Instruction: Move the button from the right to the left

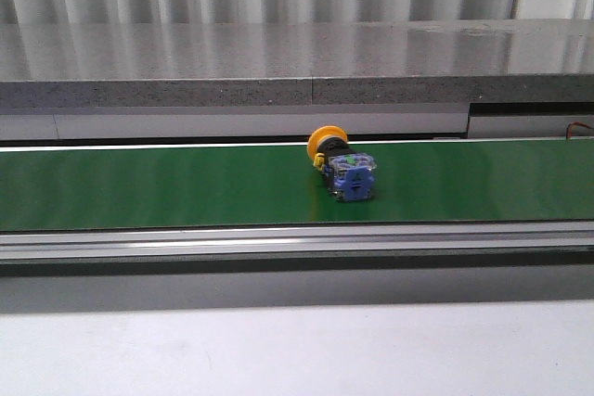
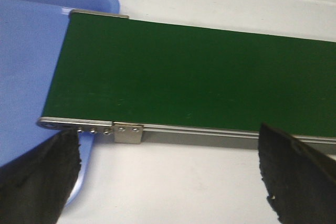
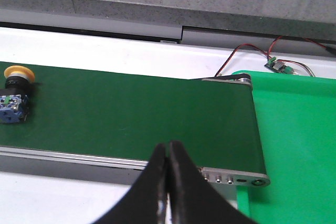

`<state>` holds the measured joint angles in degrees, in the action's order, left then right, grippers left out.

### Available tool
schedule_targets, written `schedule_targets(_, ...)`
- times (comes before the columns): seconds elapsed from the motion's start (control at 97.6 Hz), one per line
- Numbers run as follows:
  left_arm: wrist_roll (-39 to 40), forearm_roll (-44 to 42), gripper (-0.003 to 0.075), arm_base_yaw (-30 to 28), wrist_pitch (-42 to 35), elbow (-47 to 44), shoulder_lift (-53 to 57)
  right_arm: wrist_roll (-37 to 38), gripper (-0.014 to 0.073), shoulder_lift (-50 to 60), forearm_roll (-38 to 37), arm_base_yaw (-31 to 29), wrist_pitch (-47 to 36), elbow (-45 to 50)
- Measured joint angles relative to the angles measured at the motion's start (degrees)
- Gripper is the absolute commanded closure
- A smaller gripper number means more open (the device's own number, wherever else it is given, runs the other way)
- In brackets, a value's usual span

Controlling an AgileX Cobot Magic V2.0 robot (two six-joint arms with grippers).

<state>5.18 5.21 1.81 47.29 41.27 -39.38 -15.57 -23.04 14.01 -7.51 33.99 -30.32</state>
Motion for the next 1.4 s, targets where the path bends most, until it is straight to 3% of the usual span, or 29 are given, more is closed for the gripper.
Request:
schedule_targets(0.246, -3.8, 8.7, 0.0062, 1.5, -2.2, 5.8, -8.4, 0.0, 0.0661, 0.0, 0.0, 0.0, 0.0, 0.0)
schedule_targets(0.543, -1.6, 9.5, 0.0064, 15.8, -11.1, 11.0, -21.1, 0.0, 0.0661, 0.0, 0.0, 0.0, 0.0, 0.0)
schedule_targets(0.974, 15.8, -8.6, 0.0066, 33.0, -13.3, 24.1, -43.4, 0.0, 0.0661, 0.0, 0.0, 0.0, 0.0, 0.0)
schedule_targets(1.404, 18.5, -11.9, 0.0069, 36.0, -12.4, 29.3, -56.4, 0.0, 0.0661, 0.0, 0.0, 0.0, 0.0, 0.0)
